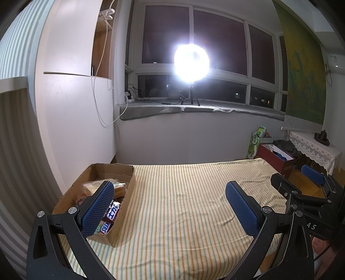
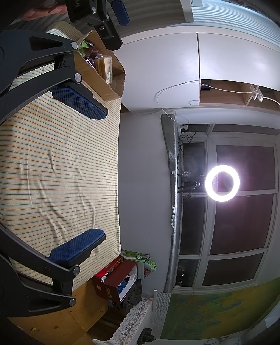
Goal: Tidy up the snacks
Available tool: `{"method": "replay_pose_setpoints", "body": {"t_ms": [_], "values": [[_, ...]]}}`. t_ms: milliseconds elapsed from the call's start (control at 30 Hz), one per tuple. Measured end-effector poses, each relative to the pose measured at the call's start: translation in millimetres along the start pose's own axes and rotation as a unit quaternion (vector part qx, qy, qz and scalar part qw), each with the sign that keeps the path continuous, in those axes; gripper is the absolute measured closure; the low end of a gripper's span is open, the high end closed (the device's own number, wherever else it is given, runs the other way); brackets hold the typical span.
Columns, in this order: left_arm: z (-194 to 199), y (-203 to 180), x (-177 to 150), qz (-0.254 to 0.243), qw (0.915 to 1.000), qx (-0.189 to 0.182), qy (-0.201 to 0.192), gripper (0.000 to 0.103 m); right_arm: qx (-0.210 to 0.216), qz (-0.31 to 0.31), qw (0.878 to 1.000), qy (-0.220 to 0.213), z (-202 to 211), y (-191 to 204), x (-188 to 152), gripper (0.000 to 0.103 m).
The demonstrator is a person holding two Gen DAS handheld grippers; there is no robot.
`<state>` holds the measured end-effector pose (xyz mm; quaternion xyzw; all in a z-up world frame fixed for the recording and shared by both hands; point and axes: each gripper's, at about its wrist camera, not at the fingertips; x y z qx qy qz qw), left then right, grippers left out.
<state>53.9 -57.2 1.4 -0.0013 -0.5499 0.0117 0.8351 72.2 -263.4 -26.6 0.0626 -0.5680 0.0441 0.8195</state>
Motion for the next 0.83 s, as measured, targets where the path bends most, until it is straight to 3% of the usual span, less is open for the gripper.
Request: {"method": "replay_pose_setpoints", "body": {"t_ms": [667, 833], "values": [[0.6, -1.7, -0.6, 0.001, 1.0000, -0.002, 0.000, 0.001, -0.001, -0.001, 1.000, 0.004, 1.0, 0.2, -2.2, 0.000], [0.3, -4.5, -3.2, -0.008, 0.9998, 0.020, -0.003, 0.001, -0.002, 0.000, 1.000, 0.005, -0.3, 0.2, -2.5, 0.000]]}}
Point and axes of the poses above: each gripper's, at about its wrist camera, not at the fingertips, and z roughly against the way its jaws point, y to its left, x to its top, and after that the axes turned 1 degree about y, right-handed
